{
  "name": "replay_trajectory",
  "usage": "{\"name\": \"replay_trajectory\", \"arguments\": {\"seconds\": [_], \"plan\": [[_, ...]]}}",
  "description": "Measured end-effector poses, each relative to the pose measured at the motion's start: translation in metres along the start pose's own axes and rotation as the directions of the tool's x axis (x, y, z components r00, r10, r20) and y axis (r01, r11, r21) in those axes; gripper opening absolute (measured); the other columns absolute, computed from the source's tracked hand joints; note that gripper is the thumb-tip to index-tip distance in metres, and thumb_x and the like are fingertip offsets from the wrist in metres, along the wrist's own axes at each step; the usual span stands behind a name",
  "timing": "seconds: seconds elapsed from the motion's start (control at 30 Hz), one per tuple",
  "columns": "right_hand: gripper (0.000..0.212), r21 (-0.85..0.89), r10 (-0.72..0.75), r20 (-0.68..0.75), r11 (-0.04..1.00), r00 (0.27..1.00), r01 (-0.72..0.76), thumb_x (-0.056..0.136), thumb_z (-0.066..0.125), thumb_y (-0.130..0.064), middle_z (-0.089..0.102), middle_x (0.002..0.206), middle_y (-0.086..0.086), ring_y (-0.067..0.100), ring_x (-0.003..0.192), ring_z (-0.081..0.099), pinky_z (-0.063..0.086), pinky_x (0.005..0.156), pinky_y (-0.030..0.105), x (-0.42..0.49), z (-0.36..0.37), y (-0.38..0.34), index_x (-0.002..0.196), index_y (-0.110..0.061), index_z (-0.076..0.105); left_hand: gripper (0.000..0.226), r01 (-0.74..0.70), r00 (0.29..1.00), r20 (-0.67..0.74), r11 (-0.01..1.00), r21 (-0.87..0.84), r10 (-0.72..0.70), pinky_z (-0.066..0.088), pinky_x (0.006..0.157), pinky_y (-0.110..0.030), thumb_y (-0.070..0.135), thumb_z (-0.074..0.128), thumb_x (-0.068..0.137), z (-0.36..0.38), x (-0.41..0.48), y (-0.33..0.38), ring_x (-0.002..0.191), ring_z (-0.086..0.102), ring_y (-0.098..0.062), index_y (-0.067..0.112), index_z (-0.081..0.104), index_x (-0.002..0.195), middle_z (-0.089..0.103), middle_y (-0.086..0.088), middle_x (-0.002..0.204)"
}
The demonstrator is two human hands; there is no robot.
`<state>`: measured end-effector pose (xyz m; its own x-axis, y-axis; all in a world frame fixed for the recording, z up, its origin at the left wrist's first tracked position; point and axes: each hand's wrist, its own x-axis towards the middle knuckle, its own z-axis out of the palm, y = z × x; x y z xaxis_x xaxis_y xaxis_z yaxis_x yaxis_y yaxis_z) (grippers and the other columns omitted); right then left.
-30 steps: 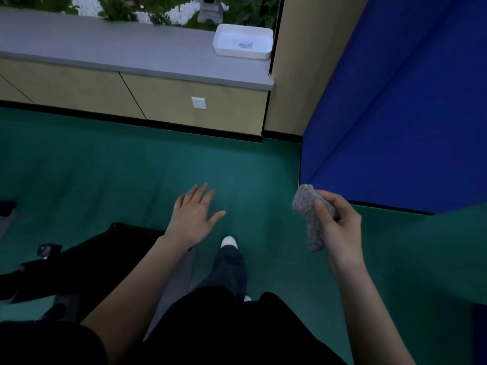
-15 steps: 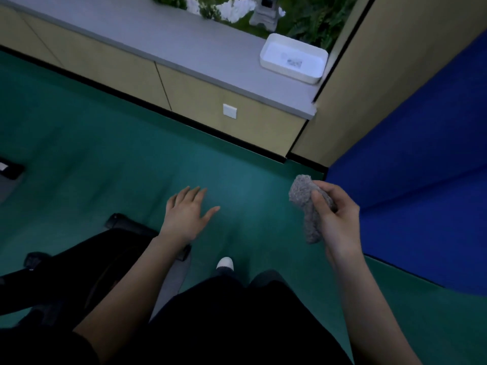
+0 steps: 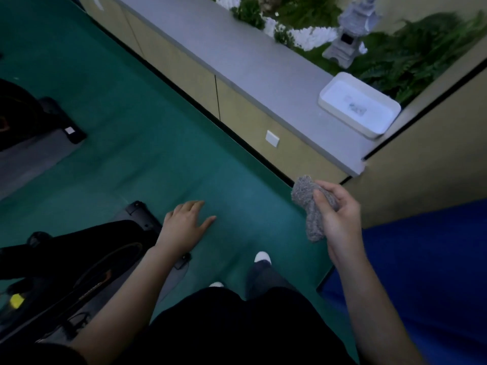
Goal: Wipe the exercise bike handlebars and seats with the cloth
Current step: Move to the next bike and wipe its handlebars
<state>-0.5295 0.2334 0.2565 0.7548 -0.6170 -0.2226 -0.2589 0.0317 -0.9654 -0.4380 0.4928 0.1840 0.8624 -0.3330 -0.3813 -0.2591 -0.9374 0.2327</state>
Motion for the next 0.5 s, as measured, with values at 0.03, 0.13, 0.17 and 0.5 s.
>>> {"name": "replay_trajectory", "arguments": {"seconds": [0.03,0.13,0.17,0.5], "plan": [[0.024,-0.014,-0.018,0.026,1.0,1.0,0.018,0.093,0.059,-0.011,0.068,0.105,-0.001,0.018,0.102,0.065,0.053,0.089,0.039,0.016,-0.007,-0.004,0.091,-0.034,0.067,0.062,0.002,1.0,-0.004,1.0,0.004,-0.002,0.027,0.107,-0.038,0.056,0.038,0.094,-0.001,0.007,0.013,0.136,0.033,-0.021,0.02,0.035,0.144,0.038,0.0,0.149],[0.024,-0.043,-0.033,0.05,0.998,0.998,0.035,0.093,0.059,-0.011,0.067,0.104,-0.006,0.015,0.103,0.064,0.053,0.09,0.037,0.055,-0.025,-0.011,0.092,-0.034,0.066,0.061,-0.009,0.999,-0.037,1.0,0.011,0.01,0.025,0.108,-0.037,0.056,0.036,0.095,-0.009,0.027,0.046,0.137,0.032,-0.019,0.02,0.034,0.144,0.037,0.002,0.149],[0.024,-0.049,-0.026,0.053,0.998,0.998,0.028,0.093,0.059,-0.011,0.067,0.103,-0.007,0.013,0.101,0.064,0.053,0.089,0.037,0.067,-0.029,-0.013,0.091,-0.035,0.066,0.061,-0.003,0.998,-0.055,1.0,0.002,0.004,0.025,0.109,-0.038,0.056,0.037,0.095,-0.013,0.033,0.056,0.137,0.031,-0.019,0.02,0.034,0.144,0.036,0.002,0.149],[0.022,-0.052,0.009,0.221,0.999,0.975,0.003,0.094,0.057,-0.008,0.068,0.107,0.003,0.008,0.093,0.067,0.055,0.075,0.025,0.16,0.009,-0.034,0.096,-0.028,0.067,0.06,0.188,0.974,-0.117,0.979,-0.079,-0.196,0.022,0.11,-0.038,0.055,0.038,0.095,-0.044,0.076,0.054,0.138,0.028,-0.018,0.021,0.033,0.145,0.033,0.002,0.151]]}}
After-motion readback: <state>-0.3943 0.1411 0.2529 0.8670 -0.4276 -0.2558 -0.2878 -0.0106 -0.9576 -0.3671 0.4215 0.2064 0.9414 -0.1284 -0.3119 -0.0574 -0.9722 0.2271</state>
